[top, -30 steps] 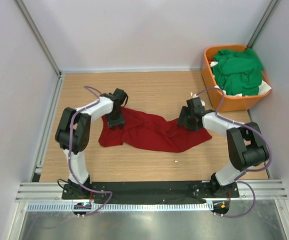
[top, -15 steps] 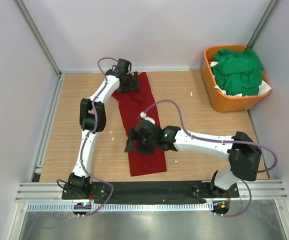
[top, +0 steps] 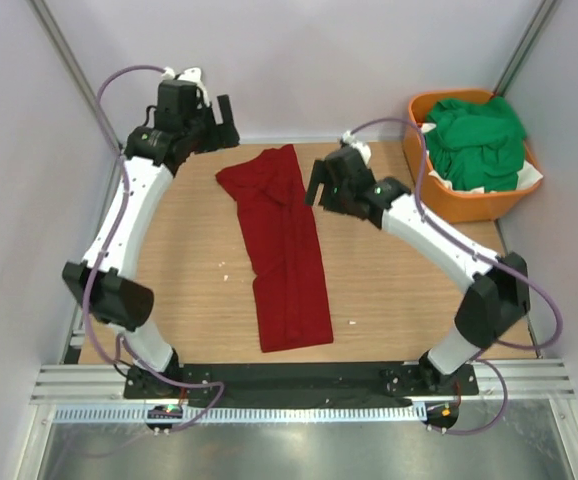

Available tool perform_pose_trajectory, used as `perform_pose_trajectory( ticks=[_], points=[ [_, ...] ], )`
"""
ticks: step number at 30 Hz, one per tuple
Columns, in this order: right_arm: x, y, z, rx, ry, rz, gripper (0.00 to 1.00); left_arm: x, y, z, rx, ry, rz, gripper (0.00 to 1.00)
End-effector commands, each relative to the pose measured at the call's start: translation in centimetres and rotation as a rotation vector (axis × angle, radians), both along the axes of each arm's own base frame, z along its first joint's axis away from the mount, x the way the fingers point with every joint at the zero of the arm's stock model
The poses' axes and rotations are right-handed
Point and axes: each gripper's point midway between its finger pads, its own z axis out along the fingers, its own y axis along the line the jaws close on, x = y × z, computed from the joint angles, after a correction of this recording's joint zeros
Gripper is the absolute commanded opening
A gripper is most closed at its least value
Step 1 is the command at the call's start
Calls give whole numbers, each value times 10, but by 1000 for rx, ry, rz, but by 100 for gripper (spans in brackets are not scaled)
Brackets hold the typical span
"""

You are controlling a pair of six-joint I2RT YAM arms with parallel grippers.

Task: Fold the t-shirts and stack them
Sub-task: Fold the tshirt

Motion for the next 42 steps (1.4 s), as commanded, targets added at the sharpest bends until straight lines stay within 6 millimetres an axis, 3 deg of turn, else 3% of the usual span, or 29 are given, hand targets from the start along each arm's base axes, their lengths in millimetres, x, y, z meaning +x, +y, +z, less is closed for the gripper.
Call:
perform_pose_trajectory(
  ticks=[1,2,3,4,5,6,8,9,11,12,15,17,20,23,24,27,28,30,32,33,36,42],
  points=[
    [62,-9,18,-42,-91,62,84,-67,12,-58,13,225,41,87],
    [81,-1,13,-51,-85,79,84,-92,17,-39,-14,179,43,87],
    [92,1,12,-57,-87,93,84,-114,20,-70,-7,235,52,87],
    [103,2,5,-67,-84,98,84,-131,15,-75,-21,235,33,88],
    [126,2,-3,-75,-90,105,83,-145,14,-81,-50,246,37,88],
    [138,4,-12,-73,-82,108,83,-170,17,-90,-63,250,28,89],
    [161,3,-24,-53,-65,123,81,-196,9,-99,-85,268,-10,89],
    [183,11,-40,-53,-55,122,80,-213,7,-107,-86,279,-30,89],
    [203,14,-57,-66,-39,118,78,-228,3,-110,-107,285,-55,88],
    [220,25,-63,-36,-51,143,78,-236,1,-119,-110,307,-57,88],
    [247,41,-84,2,-67,170,76,-257,-4,-130,-122,333,-82,88],
    [260,46,-84,27,-110,176,76,-265,-5,-135,-128,343,-91,88],
    [275,44,-102,51,-127,140,76,-276,-7,-145,-128,369,-96,87],
    [282,44,-118,74,-121,118,61,-281,-6,-153,-107,386,-95,87],
    [283,44,-121,78,-120,114,43,-282,-6,-156,-98,394,-95,87],
    [285,39,-137,61,-108,88,15,-282,-5,-163,-72,410,-90,87],
    [289,30,-140,39,-113,52,2,-282,-4,-166,-62,416,-86,87],
    [294,5,-149,5,-98,-31,1,-283,-6,-173,-40,436,-86,86],
    [300,-39,-163,-39,-68,-169,1,-282,-5,-177,-18,439,-72,85],
    [302,-56,-158,-50,-71,-222,1,-284,-8,-180,-8,443,-78,85],
    [304,-87,-163,-63,-67,-295,1,-282,-11,-189,34,452,-61,85],
    [293,-95,-181,-85,-4,-290,1,-277,-25,-218,66,480,-21,83]
  ],
)
